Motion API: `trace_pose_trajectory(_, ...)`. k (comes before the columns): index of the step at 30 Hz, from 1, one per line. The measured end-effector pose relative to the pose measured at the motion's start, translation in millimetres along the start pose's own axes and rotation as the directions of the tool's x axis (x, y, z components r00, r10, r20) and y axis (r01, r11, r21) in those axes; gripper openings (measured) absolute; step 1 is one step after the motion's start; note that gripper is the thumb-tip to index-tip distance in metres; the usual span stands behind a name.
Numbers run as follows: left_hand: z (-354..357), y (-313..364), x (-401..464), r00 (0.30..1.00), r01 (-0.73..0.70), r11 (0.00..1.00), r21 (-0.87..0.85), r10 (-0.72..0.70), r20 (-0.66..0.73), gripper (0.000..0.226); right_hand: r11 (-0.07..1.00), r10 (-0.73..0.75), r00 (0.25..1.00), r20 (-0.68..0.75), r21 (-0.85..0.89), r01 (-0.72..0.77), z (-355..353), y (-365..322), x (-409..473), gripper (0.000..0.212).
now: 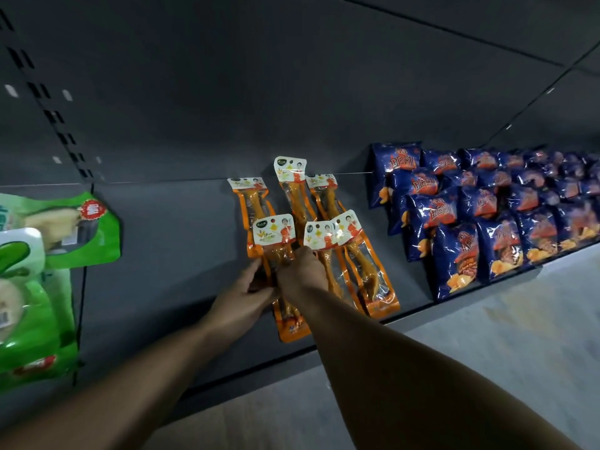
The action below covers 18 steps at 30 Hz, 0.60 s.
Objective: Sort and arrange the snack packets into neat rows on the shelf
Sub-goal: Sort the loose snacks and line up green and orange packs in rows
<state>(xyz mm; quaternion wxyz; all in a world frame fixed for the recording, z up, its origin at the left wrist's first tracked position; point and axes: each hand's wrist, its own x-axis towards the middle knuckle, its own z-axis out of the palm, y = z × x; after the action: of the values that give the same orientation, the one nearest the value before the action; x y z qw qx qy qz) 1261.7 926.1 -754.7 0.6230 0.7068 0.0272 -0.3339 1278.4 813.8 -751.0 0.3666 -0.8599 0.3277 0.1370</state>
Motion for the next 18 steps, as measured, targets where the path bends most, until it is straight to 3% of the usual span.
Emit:
trace_pose_trajectory(12, -3.7, 1.8, -4.8, 0.999, -0.029, 0.999, 0.037, 0.029, -0.012, 0.059, 0.975, -0.055, 0.998, -0.04, -0.218, 0.045, 3.6, -9.5, -8.9, 0.056)
trace_pose_trajectory(18, -17.1, 6.7, 1.5, 0.988, -0.014, 0.984, 0.177, 0.042, -0.151, 0.069, 0.947, -0.111, 0.994, -0.021, -0.306, 0.099, 5.3, -11.8, -12.7, 0.061)
